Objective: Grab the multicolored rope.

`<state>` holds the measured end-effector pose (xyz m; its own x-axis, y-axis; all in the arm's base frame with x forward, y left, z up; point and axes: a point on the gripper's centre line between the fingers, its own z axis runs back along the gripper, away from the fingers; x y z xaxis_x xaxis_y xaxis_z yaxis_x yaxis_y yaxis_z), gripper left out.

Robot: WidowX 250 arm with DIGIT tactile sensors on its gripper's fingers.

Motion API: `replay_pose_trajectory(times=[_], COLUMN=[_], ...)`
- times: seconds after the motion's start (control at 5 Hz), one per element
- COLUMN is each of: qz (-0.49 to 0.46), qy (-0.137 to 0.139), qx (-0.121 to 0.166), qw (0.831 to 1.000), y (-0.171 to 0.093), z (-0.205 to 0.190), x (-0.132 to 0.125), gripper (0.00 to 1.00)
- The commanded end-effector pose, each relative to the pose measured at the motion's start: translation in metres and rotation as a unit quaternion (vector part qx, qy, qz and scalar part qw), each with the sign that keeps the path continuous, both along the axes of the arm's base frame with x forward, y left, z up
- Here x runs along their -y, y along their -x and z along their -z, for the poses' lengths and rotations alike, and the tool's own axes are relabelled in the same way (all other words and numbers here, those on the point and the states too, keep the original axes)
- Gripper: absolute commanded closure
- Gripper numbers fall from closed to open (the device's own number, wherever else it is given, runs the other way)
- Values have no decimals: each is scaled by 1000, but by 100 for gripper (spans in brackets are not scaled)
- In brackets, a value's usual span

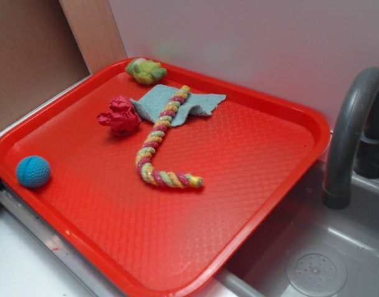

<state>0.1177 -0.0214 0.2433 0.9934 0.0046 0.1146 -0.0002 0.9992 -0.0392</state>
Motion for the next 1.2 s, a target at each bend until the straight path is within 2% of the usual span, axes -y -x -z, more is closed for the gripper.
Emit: replay_pose_trajectory(times=[0.0,0.2,0.4,0.6,0.8,1.0], qz=[0,-28,-50,-133,-205,-239], qy=[0,14,22,15,57,86], qx=[0,6,-3,-3,-32,-43], qw=[1000,999,998,991,977,966], y=[0,-5,-15,-30,-57,-75], z=[0,3,11,21,50,70], x=[0,13,38,65,87,95], gripper=[0,0,0,0,0,0])
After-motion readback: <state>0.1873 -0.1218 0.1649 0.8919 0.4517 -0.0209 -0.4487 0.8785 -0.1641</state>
